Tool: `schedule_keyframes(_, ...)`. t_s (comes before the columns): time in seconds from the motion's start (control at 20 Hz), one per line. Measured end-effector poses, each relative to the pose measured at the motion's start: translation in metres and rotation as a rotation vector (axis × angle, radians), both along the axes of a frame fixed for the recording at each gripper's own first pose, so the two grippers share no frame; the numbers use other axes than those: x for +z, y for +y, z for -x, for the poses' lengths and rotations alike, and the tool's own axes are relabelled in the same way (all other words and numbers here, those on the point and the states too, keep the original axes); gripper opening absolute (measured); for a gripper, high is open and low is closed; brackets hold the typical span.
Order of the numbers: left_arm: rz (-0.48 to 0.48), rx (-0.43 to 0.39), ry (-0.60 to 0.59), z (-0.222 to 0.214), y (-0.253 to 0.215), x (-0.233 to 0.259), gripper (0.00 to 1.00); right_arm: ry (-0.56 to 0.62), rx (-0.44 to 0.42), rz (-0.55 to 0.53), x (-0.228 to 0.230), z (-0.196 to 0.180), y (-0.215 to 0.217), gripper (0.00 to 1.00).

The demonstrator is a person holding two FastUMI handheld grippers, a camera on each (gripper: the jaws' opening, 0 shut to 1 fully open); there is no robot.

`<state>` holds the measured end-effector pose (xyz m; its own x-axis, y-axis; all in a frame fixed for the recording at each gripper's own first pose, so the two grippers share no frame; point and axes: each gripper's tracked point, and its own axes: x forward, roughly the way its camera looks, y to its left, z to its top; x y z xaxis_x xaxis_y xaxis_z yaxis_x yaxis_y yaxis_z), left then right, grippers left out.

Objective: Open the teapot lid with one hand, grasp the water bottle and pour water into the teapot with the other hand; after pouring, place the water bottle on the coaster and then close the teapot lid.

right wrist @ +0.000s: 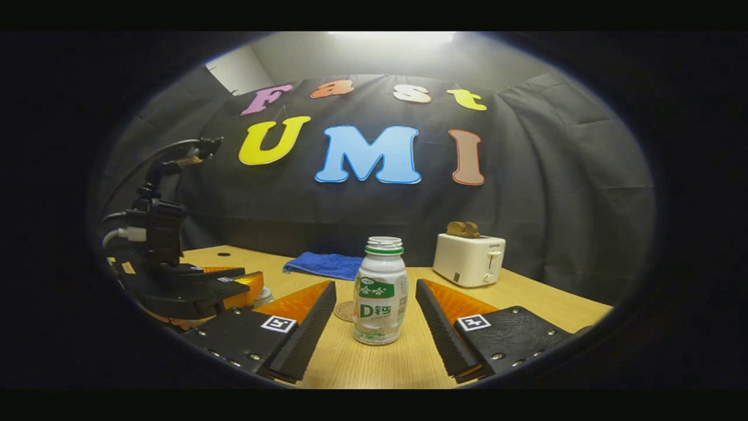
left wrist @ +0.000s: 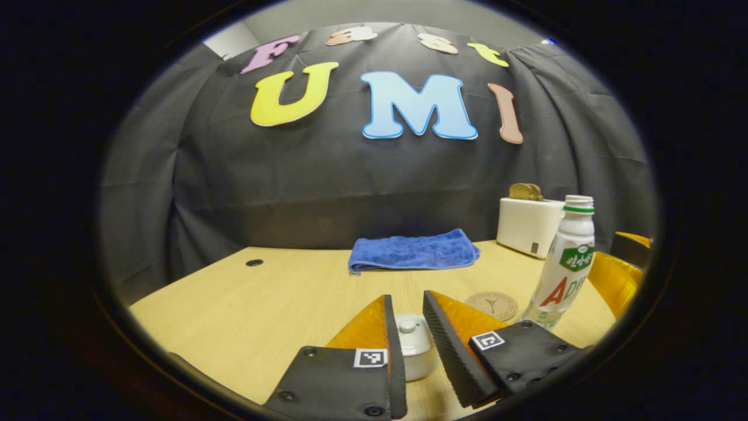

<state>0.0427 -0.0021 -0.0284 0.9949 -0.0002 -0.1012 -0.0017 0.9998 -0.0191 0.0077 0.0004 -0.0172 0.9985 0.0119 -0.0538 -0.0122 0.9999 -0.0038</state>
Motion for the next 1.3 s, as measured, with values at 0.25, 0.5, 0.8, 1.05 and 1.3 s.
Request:
schedule_keyframes(0.25, 0.008, 0.009, 0.021, -0.004, 0.003, -0.009, 0.37, 0.007, 0.0, -0.004, -0.003, -0.002, -0.002, 0.85)
schedule_keyframes(0.5, 0.006, 0.037, 0.021, -0.005, 0.009, -0.011, 0.0, 0.008, -0.002, -0.014, -0.003, -0.003, -0.003, 0.85)
schedule_keyframes(0.8, -0.021, 0.048, 0.016, -0.004, 0.01, -0.011, 0.15, 0.012, -0.011, -0.014, -0.005, -0.004, -0.006, 0.85)
schedule_keyframes(1.05, -0.007, 0.04, 0.009, -0.005, 0.012, -0.01, 0.2, 0.02, -0.015, -0.015, -0.007, -0.005, -0.007, 0.85)
schedule_keyframes(1.3, -0.017, 0.044, -0.014, -0.004, 0.013, 0.0, 0.25, 0.027, -0.017, -0.009, -0.008, -0.005, -0.008, 0.85)
